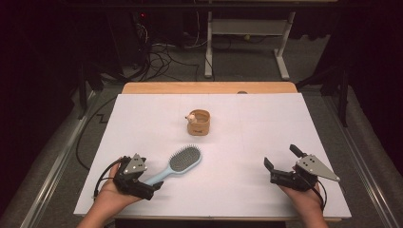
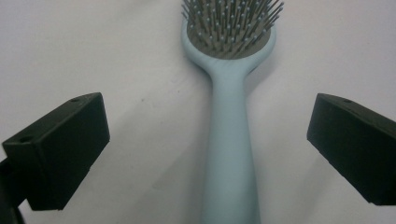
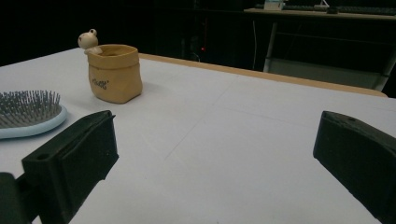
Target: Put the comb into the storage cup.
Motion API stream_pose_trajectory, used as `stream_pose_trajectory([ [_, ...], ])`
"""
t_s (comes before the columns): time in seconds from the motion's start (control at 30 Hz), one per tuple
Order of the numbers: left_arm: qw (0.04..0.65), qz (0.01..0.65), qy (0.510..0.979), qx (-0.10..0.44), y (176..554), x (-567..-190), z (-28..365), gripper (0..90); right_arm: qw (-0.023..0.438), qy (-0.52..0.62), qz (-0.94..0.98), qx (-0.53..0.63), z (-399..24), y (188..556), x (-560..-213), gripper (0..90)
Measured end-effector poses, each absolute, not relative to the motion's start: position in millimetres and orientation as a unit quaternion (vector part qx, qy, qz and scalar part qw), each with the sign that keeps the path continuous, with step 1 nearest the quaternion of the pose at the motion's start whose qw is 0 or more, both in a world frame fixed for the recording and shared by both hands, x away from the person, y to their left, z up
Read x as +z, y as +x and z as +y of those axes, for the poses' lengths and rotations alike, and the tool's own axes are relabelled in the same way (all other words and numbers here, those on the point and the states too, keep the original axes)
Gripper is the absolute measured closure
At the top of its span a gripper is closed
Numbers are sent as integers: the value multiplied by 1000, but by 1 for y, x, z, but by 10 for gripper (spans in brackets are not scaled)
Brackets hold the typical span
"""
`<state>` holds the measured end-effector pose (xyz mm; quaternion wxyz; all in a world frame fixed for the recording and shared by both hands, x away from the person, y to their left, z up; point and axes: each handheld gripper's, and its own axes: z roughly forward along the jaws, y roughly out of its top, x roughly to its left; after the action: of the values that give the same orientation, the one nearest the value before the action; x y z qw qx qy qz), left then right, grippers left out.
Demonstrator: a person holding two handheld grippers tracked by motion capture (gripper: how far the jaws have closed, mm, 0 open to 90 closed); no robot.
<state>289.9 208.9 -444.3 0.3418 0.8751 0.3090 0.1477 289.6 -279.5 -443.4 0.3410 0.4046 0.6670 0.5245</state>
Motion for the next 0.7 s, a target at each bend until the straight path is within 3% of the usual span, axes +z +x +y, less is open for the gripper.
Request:
stream_pose_trajectory([
  [0.7, 290, 313, 898, 105, 333, -434, 167, 0, 341, 405, 662, 530, -283, 289, -441, 0],
])
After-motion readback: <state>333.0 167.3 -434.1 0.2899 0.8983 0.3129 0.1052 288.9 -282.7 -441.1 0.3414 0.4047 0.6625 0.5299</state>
